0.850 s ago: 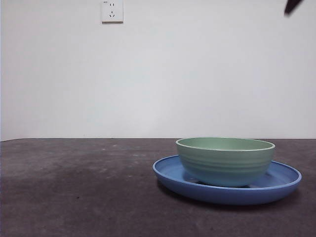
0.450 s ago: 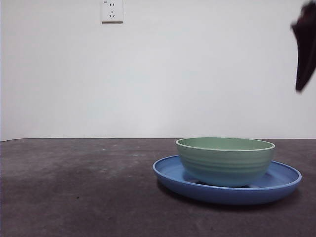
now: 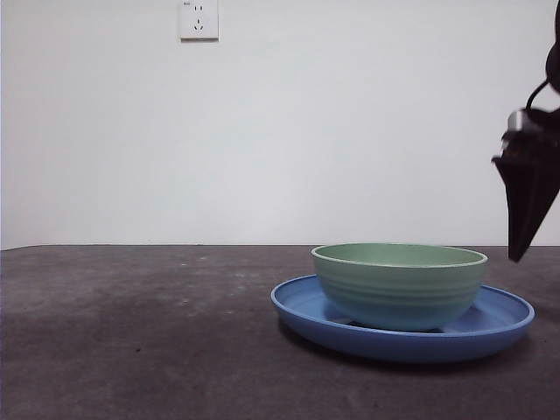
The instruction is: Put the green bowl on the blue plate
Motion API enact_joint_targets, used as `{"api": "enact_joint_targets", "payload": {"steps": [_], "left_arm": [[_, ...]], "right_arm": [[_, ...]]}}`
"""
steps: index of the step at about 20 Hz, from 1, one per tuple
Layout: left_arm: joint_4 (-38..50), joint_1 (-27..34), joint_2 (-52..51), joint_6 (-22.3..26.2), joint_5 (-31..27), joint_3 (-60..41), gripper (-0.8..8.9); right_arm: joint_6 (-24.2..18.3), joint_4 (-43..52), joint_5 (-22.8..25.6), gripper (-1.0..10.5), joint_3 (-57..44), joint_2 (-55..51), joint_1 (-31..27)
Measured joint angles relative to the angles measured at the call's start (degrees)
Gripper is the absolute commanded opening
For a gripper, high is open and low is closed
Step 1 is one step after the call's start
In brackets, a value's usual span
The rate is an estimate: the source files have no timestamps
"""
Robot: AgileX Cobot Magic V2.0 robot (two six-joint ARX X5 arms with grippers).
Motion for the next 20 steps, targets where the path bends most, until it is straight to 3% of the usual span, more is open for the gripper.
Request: {"api": "enact_joint_targets", "payload": {"steps": [7,20], "left_arm": [[0.1,0.0,0.0,0.0,0.0,0.0,7.55],[0.5,0.0,0.0,0.0,0.0,0.0,7.55]], "right_arm": [[-1.8,4.7,-6.0,3.2,0.0,3.7,1.1],[-2.9,8.0,-7.9,1.3,0.0,10.0,5.3]]}}
